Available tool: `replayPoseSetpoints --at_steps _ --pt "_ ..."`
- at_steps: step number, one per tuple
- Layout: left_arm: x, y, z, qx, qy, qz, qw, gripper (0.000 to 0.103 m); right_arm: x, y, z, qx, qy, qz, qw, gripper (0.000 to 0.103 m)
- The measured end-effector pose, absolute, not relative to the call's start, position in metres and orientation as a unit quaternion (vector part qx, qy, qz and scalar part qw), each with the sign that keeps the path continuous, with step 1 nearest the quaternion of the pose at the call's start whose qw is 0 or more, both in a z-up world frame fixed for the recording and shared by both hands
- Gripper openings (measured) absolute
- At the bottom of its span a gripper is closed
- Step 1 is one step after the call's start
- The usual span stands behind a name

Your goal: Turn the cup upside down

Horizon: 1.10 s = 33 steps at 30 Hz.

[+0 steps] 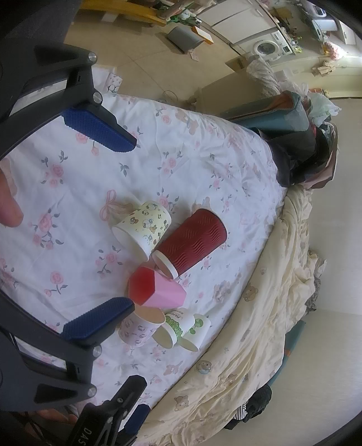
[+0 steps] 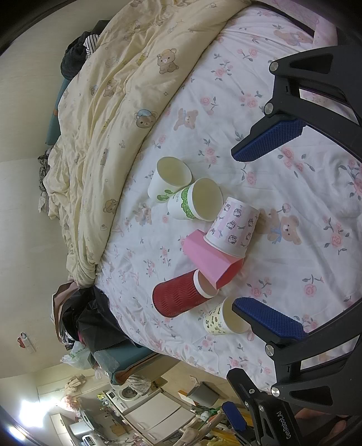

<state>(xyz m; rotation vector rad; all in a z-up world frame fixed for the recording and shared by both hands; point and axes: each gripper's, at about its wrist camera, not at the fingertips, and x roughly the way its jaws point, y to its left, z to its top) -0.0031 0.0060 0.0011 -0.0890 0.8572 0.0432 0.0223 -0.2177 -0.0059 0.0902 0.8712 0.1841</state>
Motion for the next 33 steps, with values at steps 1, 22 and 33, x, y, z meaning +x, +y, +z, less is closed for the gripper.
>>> replayPoseSetpoints --at_steps 1,22,33 --pt "-0.003 0.006 0.001 -0.043 0.416 0.021 0.908 0.103 0.023 -0.219 -0.006 0.043 0.422 0.089 0.901 0.1" --pt "0.034 -0.017 0.028 -0.037 0.438 0.017 0.898 0.103 0.045 -0.26 0.018 0.076 0.417 0.073 0.903 0.1" --pt "0.091 -0.062 0.036 -0.019 0.457 -0.015 0.889 0.103 0.099 -0.325 0.029 0.113 0.433 0.03 0.894 0.1"
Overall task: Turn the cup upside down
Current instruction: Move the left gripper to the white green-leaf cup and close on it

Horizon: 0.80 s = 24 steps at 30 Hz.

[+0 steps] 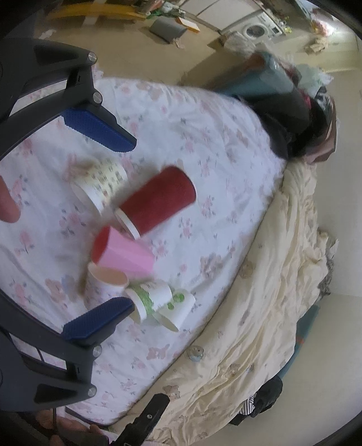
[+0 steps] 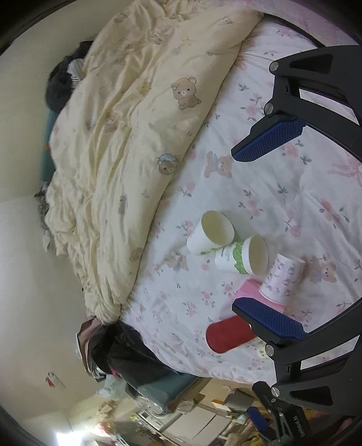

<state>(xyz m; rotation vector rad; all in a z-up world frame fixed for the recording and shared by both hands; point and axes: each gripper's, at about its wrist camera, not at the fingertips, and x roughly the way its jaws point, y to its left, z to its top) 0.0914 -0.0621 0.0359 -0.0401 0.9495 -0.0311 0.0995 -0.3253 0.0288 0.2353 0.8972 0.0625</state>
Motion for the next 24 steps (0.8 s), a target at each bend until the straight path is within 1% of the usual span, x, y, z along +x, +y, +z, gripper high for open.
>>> replayPoseSetpoints --at_steps 4,12,14,15,24 --pt "0.119 -0.088 0.026 -0.017 0.489 -0.042 0.871 0.103 0.115 -0.339 0.024 0.126 0.445 0.014 0.887 0.1" --pt "0.174 -0.126 -0.011 -0.059 0.57 -0.065 0.817 0.102 0.142 -0.353 0.003 0.117 0.469 -0.021 0.875 0.1" --pt "0.188 -0.132 -0.025 -0.078 0.595 -0.066 0.797 0.098 0.147 -0.354 -0.001 0.111 0.472 -0.03 0.874 0.1" --pt "0.193 -0.135 -0.032 -0.082 0.603 -0.063 0.791 0.094 0.149 -0.355 -0.003 0.107 0.474 -0.034 0.873 0.1" --pt "0.224 -0.171 -0.09 -0.076 0.67 -0.043 0.737 0.093 0.17 -0.366 -0.027 0.118 0.514 -0.04 0.849 0.1"
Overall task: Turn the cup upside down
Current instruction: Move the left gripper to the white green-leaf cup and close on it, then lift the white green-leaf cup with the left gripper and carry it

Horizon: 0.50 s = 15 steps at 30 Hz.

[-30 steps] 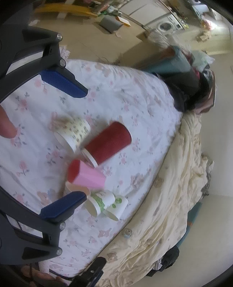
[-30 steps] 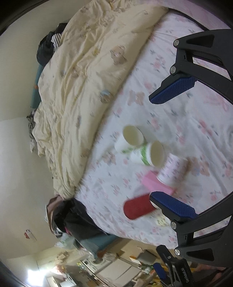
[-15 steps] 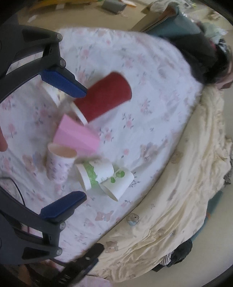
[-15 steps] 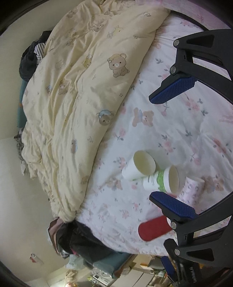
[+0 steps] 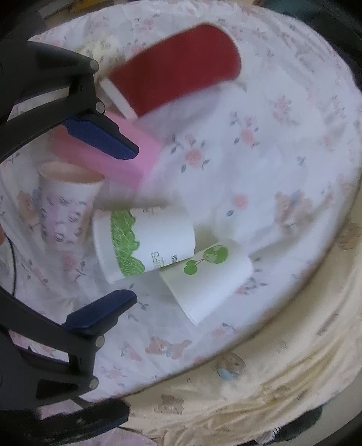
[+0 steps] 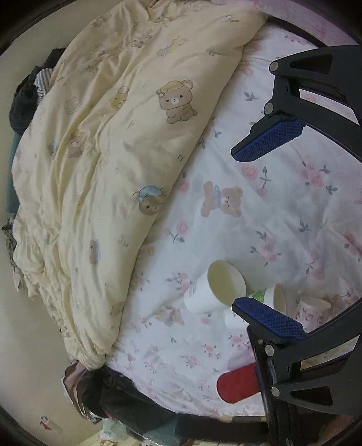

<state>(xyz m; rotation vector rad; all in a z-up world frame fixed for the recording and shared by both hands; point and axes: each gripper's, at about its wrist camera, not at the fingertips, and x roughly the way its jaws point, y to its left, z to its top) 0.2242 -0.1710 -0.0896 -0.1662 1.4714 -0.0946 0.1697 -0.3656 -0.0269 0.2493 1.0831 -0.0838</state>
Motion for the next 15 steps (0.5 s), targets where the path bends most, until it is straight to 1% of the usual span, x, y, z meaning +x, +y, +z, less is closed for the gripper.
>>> replayPoseSetpoints --at_steps 3,8,9,10,12,15 --pt "0.23 -0.181 -0.103 -0.073 0.679 -0.041 0.729 0.092 0.17 -0.37 -0.03 0.126 0.519 -0.048 0.844 0.1" --pt "0.233 -0.194 -0.12 -0.055 0.694 -0.033 0.717 0.081 0.171 -0.378 -0.035 0.134 0.529 -0.054 0.836 0.1" --pt "0.233 -0.195 -0.122 -0.049 0.695 -0.031 0.717 0.077 0.171 -0.379 -0.035 0.136 0.53 -0.056 0.835 0.1" --pt "0.233 -0.197 -0.124 -0.045 0.696 -0.029 0.716 0.069 0.171 -0.38 -0.035 0.139 0.529 -0.057 0.835 0.1" --pt "0.233 -0.198 -0.128 -0.045 0.699 -0.031 0.713 0.061 0.17 -0.382 -0.035 0.144 0.528 -0.057 0.835 0.1" --pt "0.231 -0.197 -0.123 -0.041 0.69 -0.029 0.722 0.058 0.171 -0.381 -0.034 0.143 0.528 -0.053 0.836 0.1"
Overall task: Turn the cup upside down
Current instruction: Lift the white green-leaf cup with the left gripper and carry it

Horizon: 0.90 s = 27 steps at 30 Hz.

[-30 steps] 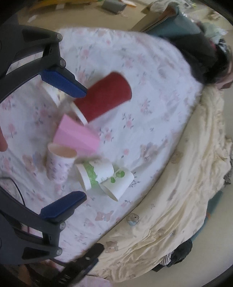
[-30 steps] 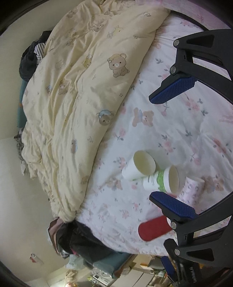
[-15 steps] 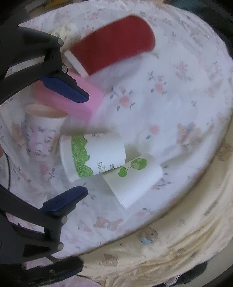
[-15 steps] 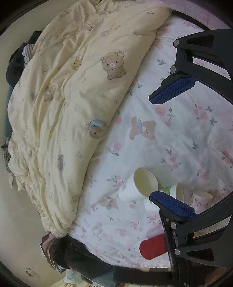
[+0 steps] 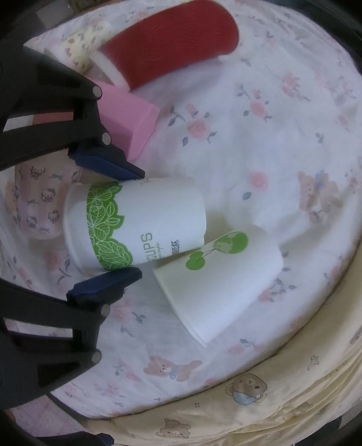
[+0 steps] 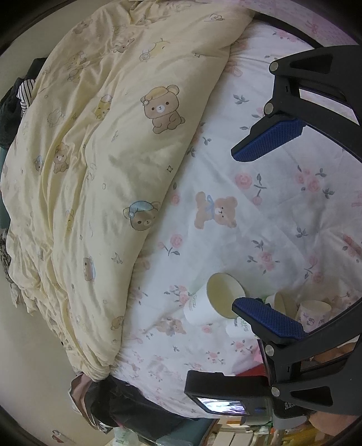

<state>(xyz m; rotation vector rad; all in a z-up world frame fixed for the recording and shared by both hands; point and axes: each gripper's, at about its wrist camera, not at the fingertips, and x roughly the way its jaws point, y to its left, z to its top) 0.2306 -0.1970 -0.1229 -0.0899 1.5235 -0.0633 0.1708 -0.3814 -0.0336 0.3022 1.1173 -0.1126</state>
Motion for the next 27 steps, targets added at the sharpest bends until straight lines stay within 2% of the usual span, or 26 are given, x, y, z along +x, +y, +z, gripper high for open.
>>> replayPoseSetpoints --at_steps 9,17,27 --pt "0.221 -0.186 -0.08 -0.048 0.67 -0.042 0.74 0.057 0.169 -0.371 -0.031 0.141 0.525 -0.035 0.839 0.1" --pt "0.196 -0.145 -0.028 -0.056 0.643 -0.028 0.763 0.057 0.148 -0.338 -0.013 0.114 0.505 -0.003 0.856 0.1" --pt "0.126 -0.076 -0.013 -0.09 0.635 -0.005 0.767 0.057 0.097 -0.297 0.002 0.103 0.501 0.032 0.859 0.1"
